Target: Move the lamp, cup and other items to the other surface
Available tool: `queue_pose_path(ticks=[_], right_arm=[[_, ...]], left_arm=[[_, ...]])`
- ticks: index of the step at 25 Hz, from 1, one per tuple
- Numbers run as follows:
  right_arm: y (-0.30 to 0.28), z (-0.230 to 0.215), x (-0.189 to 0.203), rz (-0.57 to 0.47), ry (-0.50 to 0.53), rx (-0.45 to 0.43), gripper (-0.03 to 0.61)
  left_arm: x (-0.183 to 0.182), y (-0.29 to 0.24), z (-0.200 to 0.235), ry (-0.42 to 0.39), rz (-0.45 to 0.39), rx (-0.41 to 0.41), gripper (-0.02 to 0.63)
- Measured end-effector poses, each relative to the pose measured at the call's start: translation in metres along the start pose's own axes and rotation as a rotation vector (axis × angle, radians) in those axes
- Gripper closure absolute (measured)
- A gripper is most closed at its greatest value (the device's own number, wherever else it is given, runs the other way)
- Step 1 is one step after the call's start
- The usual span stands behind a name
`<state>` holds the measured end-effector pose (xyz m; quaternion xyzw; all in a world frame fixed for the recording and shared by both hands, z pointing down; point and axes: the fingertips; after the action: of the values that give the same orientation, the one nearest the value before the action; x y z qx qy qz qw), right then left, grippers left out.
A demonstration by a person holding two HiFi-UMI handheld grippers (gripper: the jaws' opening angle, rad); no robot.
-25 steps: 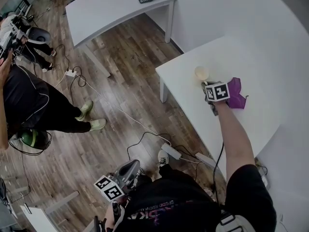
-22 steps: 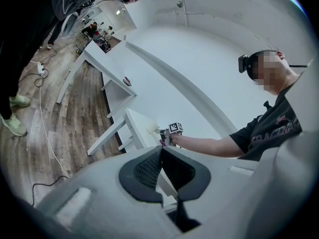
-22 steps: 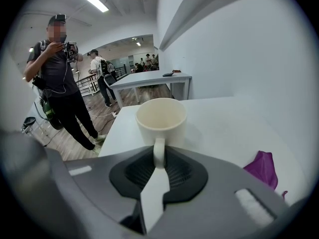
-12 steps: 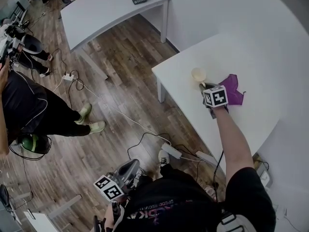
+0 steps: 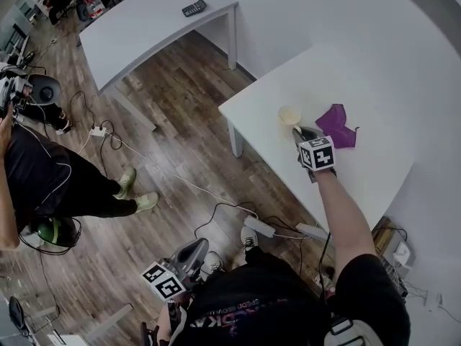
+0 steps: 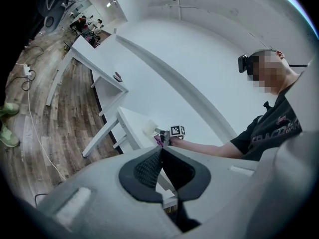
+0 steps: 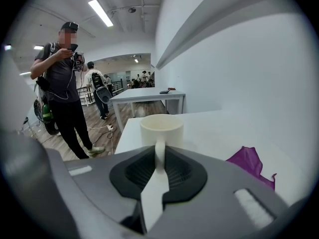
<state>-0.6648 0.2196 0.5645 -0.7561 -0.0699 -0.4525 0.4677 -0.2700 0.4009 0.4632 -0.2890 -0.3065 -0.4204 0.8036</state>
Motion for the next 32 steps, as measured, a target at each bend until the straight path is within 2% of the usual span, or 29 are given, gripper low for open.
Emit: queue_pose_path(ticks=[15, 22, 28, 32], right_arm=[[0.094, 0.046, -0.002, -0.153, -0.066, 0.082, 0.532], [0.147, 0.066, 0.016, -0.208, -0.123, 0.121, 0.532], [0.192, 0.090, 0.035, -0.246, -0.134, 0.154, 0.532], [0.215, 0.108, 0.049, -0.264, -0.146, 0.173, 0.532]], left_arm=[[-0.007, 0.047, -0.007, -0.048, 0.053, 0.143, 0.615], [-0.006, 0.060, -0.019, -0.071, 0.066, 0.227, 0.615], [-0.002, 0.077, -0.029, -0.102, 0.094, 0.301, 0.615], [0.005, 0.091, -0.029, -0.091, 0.108, 0.330, 0.615]])
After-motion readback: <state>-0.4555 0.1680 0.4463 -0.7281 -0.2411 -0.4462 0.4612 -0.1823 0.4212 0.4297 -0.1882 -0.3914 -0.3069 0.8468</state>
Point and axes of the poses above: the fingertips, and each gripper's own axes: y backward along the fingers, z to its left, x out of its underside, and after that the axes turned 10 degrees about -y, right-handed
